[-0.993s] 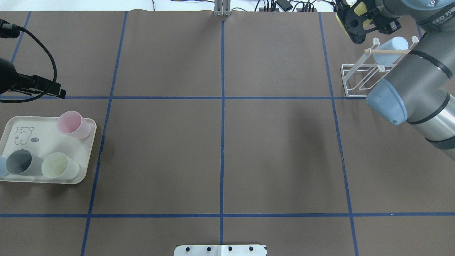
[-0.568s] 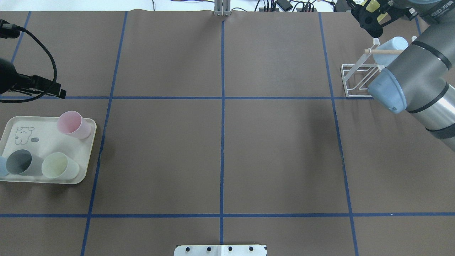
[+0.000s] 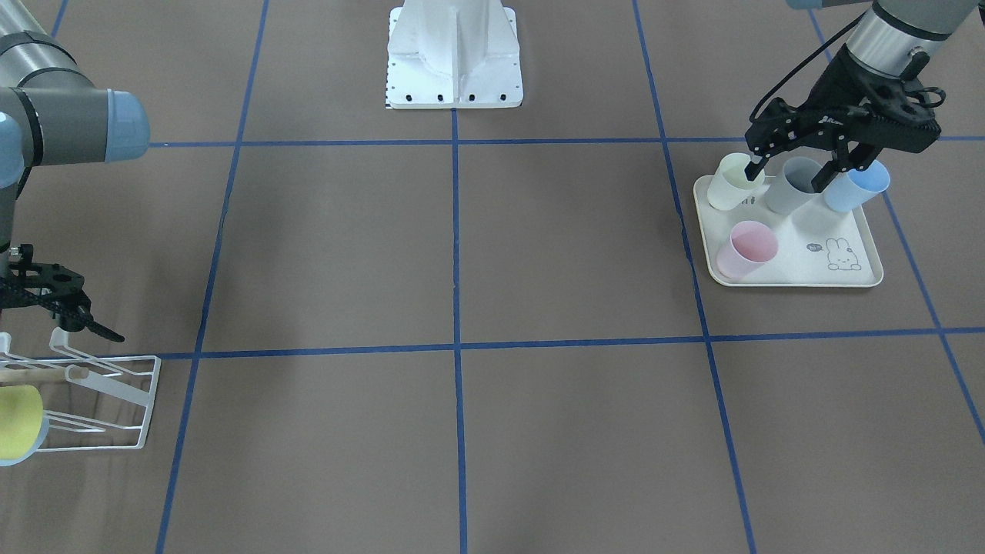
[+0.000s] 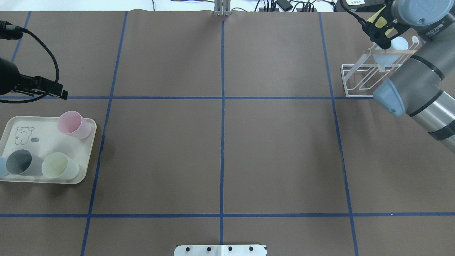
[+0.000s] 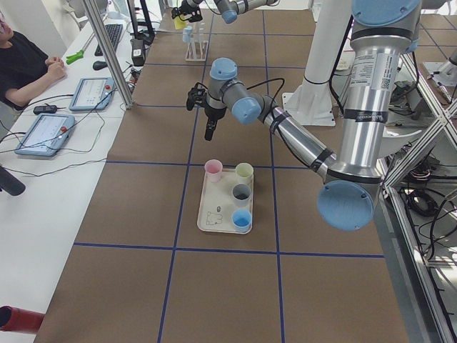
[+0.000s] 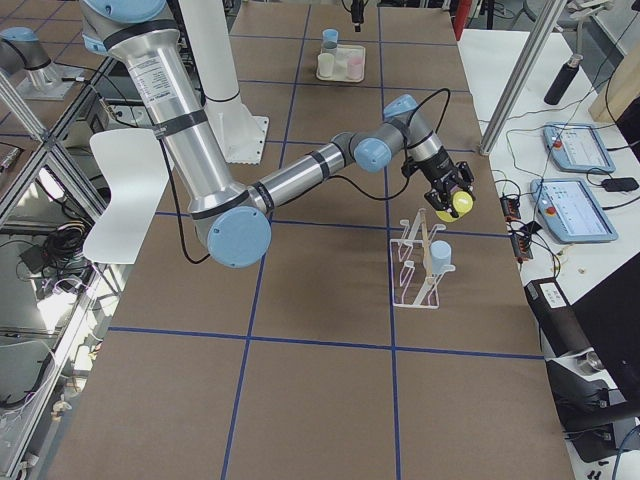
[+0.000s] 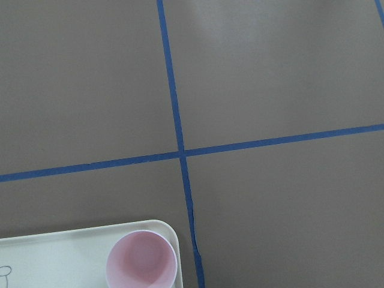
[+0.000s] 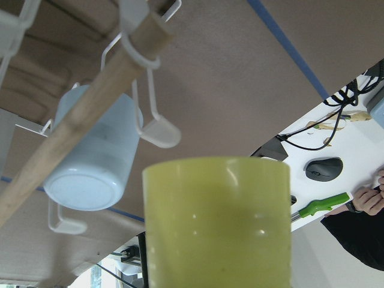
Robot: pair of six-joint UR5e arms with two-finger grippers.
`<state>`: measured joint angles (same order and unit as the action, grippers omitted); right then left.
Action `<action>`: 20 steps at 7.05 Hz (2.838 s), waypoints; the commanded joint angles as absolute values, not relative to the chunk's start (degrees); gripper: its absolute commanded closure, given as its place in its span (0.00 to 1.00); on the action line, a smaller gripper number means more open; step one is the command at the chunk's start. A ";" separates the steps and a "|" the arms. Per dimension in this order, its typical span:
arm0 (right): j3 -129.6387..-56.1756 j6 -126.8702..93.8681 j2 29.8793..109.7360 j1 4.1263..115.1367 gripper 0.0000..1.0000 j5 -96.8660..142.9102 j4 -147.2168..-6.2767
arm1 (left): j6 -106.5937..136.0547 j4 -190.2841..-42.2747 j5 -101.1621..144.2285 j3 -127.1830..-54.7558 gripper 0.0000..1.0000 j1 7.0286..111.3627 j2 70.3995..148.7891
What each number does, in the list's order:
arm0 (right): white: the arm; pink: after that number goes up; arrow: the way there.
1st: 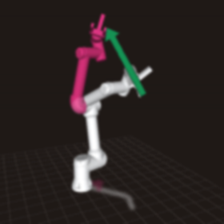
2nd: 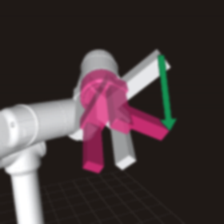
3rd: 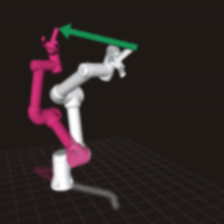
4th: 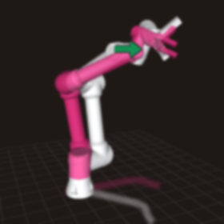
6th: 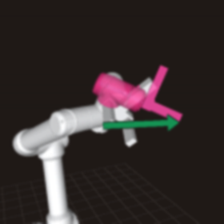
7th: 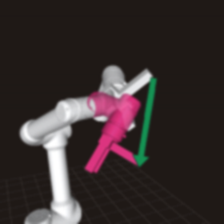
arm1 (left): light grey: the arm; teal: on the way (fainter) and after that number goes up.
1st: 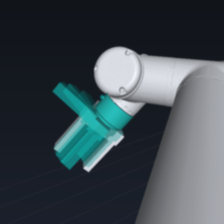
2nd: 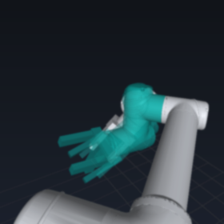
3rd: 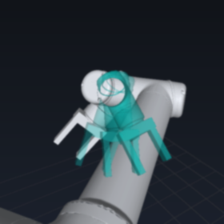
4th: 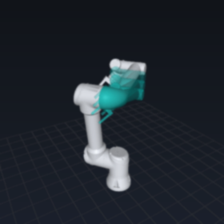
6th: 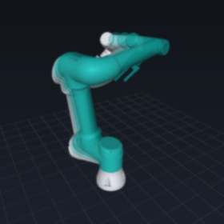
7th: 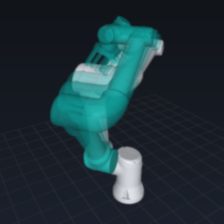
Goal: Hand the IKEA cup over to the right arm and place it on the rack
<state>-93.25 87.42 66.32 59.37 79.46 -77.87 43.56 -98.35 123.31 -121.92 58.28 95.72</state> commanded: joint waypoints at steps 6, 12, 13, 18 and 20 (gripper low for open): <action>-91.32 85.78 67.94 56.69 0.71 76.91 -77.78 | 43.42 -98.35 123.31 -121.47 0.00 58.18 95.71; -90.26 85.69 67.85 53.79 0.01 73.04 -77.78 | 43.51 -98.35 123.22 -120.94 0.00 58.18 95.71; -90.26 85.69 67.85 53.44 0.01 72.25 -77.78 | 43.51 -98.44 123.22 -121.02 0.00 58.18 95.71; -96.04 80.36 64.78 53.87 0.02 74.77 -78.22 | 43.16 -98.44 123.22 -121.02 0.00 58.27 95.63; -99.74 62.77 64.77 54.58 0.02 85.29 -78.22 | 42.46 -98.70 122.61 -121.11 0.00 58.36 94.84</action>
